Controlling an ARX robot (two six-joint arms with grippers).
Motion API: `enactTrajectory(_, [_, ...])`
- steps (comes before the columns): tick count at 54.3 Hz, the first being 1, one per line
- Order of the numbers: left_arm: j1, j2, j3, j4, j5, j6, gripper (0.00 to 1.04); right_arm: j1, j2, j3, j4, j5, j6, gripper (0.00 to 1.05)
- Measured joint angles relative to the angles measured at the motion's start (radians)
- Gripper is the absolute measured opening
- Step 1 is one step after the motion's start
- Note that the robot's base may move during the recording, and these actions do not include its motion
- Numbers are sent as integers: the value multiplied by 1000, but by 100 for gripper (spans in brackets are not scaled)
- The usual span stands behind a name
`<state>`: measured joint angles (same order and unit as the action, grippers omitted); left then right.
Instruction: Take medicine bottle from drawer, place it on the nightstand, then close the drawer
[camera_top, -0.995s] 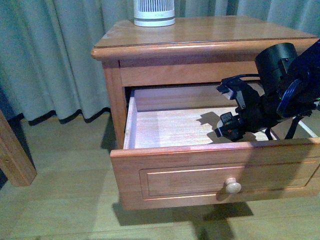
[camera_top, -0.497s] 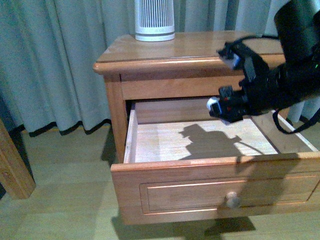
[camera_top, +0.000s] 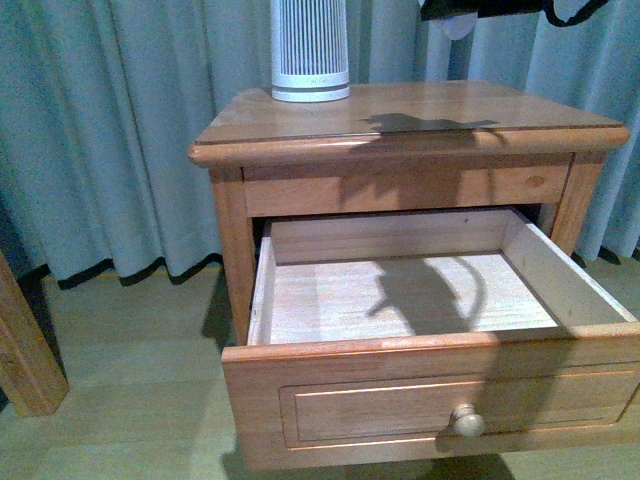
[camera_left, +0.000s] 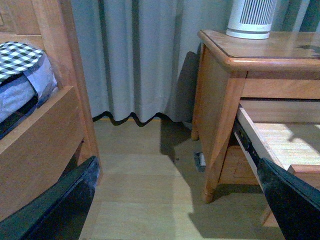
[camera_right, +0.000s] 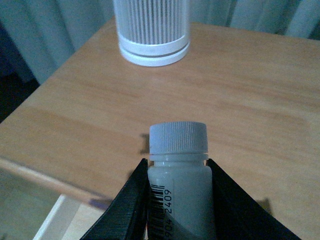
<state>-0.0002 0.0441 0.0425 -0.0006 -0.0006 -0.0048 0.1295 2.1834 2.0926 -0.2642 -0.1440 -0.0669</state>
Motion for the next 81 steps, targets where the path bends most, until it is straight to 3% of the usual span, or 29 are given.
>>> enactTrajectory(14, [0,0,0,0,0,0,98,7,223,264,-66,66,0,30])
enactTrajectory(26, [0,0,0,0,0,0,98,16,237,269,4,88,3,64])
enactTrajectory(38, [0,0,0,0,0,0,98,10,43,2,198,26,30,99])
enactTrajectory(47, [0,0,0,0,0,0,98,10,-273,-367,376,-27,69,98])
enactTrajectory(55, [0,0,0,0,0,0,98,10,-618,-789,500,-52,101,75])
enactTrajectory(66, [0,0,0,0,0,0,98,9,-951,-1373,486,-59,157,38])
enactTrajectory(77, [0,0,0,0,0,0,98,-6,-929,-1729,556,-19,201,2])
enactTrajectory(81, [0,0,0,0,0,0,98,-12,-810,-1767,734,59,177,3])
